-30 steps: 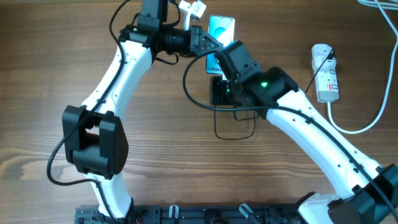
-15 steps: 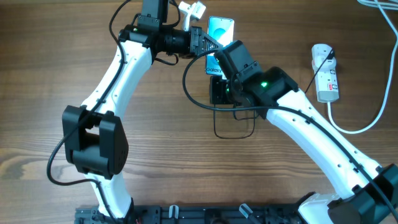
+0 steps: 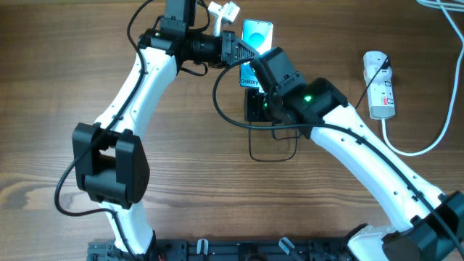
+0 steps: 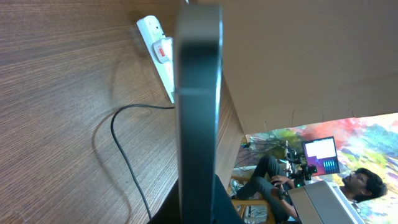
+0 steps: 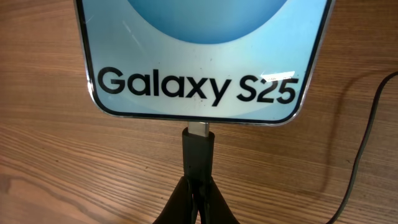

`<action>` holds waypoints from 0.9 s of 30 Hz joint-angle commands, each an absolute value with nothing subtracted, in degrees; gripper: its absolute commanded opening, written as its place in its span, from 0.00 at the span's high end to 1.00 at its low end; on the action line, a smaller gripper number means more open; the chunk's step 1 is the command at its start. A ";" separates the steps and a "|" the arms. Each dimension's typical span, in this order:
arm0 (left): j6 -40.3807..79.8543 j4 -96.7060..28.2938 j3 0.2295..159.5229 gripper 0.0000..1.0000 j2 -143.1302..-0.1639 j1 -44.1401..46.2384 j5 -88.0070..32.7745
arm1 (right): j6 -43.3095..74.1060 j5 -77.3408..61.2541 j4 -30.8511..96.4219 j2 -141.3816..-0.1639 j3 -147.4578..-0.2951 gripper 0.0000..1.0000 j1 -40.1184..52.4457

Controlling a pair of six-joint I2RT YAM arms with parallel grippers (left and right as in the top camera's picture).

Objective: Plug charger to phone and switch on socket

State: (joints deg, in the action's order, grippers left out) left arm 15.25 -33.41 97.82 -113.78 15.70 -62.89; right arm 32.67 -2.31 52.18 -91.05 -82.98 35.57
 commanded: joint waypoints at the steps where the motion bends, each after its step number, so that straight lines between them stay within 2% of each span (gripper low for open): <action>1: 13.67 -33.23 98.56 0.96 -112.29 15.97 -65.78 | 31.48 -1.54 51.90 -90.87 -84.55 0.96 35.38; 27: 13.65 -33.67 98.56 0.96 -112.29 16.03 -66.43 | 31.66 -1.56 51.46 -90.87 -84.55 0.96 35.38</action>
State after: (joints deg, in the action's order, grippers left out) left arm 15.09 -33.45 97.82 -113.80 15.70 -63.16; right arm 32.69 -2.33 52.18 -91.05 -82.98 35.57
